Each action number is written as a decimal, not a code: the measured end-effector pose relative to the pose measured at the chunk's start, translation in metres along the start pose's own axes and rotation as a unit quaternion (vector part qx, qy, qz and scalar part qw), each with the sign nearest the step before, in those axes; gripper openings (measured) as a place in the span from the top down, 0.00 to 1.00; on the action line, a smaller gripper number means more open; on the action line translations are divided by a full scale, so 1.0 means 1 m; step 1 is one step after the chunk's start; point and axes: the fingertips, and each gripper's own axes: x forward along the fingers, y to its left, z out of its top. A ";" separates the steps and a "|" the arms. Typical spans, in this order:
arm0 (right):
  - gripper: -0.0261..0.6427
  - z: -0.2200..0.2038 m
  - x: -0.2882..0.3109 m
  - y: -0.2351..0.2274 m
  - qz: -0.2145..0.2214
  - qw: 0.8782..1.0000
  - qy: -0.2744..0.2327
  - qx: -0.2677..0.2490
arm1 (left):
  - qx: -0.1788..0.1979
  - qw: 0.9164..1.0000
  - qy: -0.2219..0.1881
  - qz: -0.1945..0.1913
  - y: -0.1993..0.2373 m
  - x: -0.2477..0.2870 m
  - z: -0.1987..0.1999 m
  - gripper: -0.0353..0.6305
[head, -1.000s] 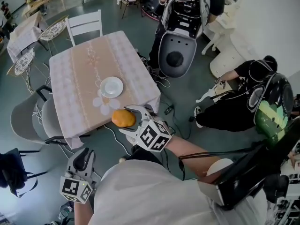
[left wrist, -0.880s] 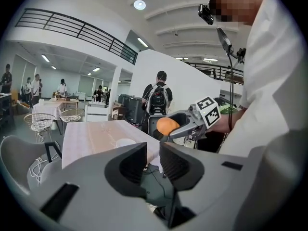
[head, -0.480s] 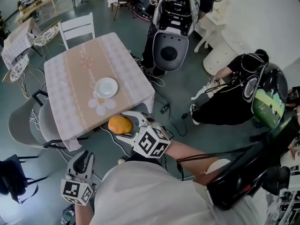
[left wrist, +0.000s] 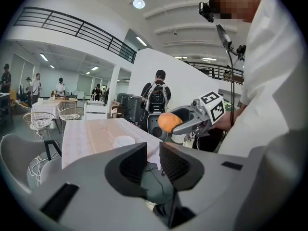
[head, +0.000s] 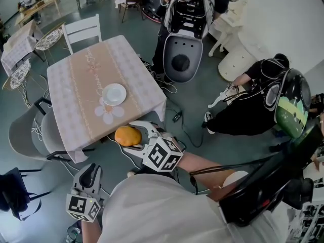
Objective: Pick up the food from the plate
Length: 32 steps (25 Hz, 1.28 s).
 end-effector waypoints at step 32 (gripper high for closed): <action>0.44 -0.005 0.004 0.000 0.002 1.000 0.004 0.002 | 0.003 1.000 0.003 -0.011 -0.002 0.006 -0.001 0.82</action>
